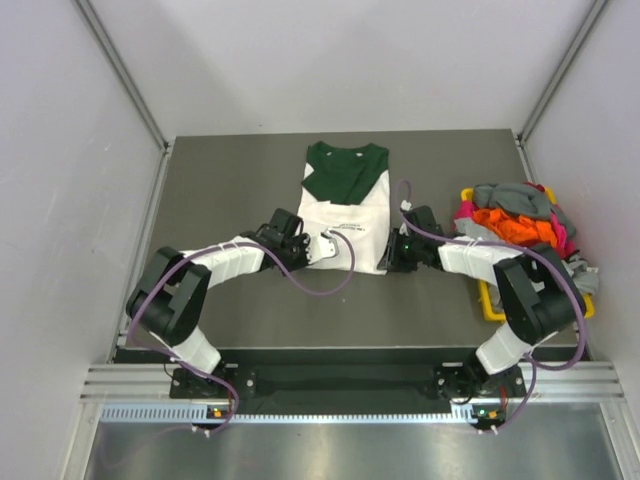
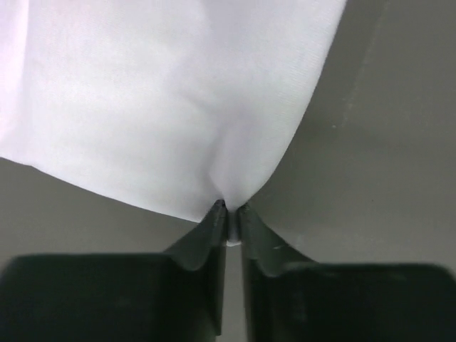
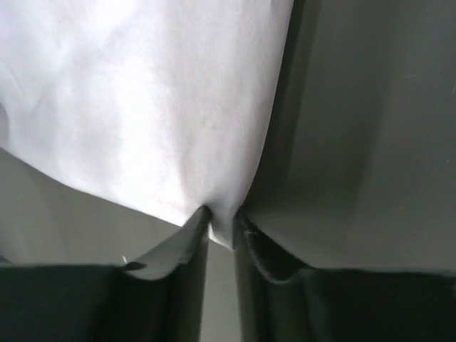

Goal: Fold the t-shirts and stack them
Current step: Fold the tshirt

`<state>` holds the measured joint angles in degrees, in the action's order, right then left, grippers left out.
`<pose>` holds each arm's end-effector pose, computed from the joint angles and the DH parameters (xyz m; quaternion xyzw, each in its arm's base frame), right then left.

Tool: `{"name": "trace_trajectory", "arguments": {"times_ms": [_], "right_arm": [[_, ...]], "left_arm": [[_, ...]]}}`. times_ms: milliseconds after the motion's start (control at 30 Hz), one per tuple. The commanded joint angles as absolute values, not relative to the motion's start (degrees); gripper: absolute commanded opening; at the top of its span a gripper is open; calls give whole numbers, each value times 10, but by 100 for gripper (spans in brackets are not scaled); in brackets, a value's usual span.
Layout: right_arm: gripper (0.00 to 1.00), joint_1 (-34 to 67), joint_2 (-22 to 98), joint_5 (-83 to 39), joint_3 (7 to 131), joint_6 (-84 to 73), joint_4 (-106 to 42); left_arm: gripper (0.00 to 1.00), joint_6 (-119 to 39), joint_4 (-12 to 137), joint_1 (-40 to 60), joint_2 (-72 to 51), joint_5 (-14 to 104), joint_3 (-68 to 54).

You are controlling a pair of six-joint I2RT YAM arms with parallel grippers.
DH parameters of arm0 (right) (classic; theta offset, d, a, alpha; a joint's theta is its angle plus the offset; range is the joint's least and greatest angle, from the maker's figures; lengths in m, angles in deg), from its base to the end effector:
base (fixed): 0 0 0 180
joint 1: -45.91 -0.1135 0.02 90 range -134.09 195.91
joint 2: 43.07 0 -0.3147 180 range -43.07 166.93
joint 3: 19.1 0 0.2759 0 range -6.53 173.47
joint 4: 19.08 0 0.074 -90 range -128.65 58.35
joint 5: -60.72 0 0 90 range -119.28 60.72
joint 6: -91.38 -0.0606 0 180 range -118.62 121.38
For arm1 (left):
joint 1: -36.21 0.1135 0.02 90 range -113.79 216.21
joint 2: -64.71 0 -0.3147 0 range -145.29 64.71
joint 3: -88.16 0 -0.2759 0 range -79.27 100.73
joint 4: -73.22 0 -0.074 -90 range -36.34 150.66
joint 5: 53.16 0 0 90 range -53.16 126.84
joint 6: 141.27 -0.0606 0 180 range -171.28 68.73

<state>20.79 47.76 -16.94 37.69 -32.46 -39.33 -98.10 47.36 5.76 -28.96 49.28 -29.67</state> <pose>0.2941 0.1522 0.1656 0.0391 0.9461 0.2391 0.2150 0.2927 -0.1872 0.1713 0.6195 0.7262 -0.0631 0.2913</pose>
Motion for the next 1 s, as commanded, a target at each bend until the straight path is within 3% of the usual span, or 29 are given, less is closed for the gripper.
{"name": "trace_trajectory", "arguments": {"times_ms": [0,33,100,433,567,733,933,967], "right_arm": [[17,201,499,-154,375,-332,-368],[11,200,495,-147,375,-332,-368],[0,201,477,-141,371,-331,-379],[0,127,306,-129,305,-329,-549],[0,53,222,-114,282,-381,-612],[0,14,144,-96,288,-420,-648],[0,121,197,-78,329,-340,-643],[0,206,237,-51,356,-283,-623]], "left_arm": [[9,-968,484,58,-315,475,-302],[0,-964,479,58,-314,469,-301],[0,-945,463,59,-303,458,-298],[0,-905,265,53,-81,536,-358],[0,-896,110,50,-33,540,-335],[0,-893,109,55,7,539,-266],[0,-893,109,66,-41,539,-222],[0,-893,109,93,-94,539,-168]]}}
